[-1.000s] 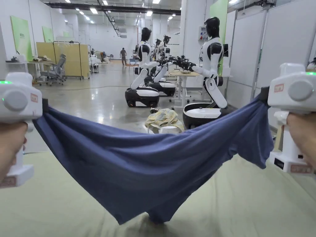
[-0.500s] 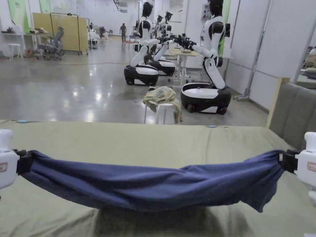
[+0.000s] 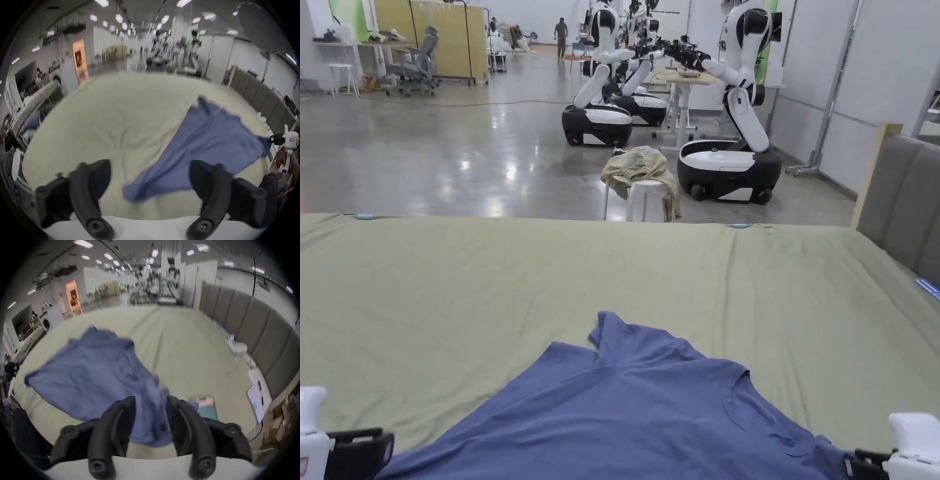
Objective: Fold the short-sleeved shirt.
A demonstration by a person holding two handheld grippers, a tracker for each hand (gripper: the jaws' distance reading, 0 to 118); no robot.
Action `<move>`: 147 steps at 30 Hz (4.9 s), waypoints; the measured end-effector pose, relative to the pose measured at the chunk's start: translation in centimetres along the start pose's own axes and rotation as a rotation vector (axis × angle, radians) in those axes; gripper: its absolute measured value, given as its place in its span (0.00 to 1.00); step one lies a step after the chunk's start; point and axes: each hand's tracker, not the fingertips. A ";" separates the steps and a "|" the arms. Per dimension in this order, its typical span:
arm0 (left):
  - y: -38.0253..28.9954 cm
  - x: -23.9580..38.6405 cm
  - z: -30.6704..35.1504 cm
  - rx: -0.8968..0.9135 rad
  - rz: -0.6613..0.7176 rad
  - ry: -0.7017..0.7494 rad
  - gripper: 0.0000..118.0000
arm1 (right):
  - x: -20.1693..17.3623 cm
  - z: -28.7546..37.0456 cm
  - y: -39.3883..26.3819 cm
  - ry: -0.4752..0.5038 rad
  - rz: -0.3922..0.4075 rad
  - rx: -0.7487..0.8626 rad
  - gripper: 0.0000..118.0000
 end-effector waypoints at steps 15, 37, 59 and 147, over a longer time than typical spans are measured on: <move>2.3 8.4 4.9 0.494 -0.130 0.050 0.04 | -15.7 7.0 4.9 0.110 0.047 0.637 0.01; -7.5 -9.0 -7.6 -0.118 -0.084 -0.045 0.83 | -25.8 -1.6 3.6 0.231 0.162 0.348 0.01; -4.9 -5.8 -5.3 -0.033 -0.032 -0.170 0.07 | -19.2 -11.6 11.1 0.119 0.193 0.127 0.01; -5.9 2.2 -3.7 -0.041 -0.191 -0.004 0.07 | -5.3 -1.3 -2.9 0.217 0.108 0.003 0.04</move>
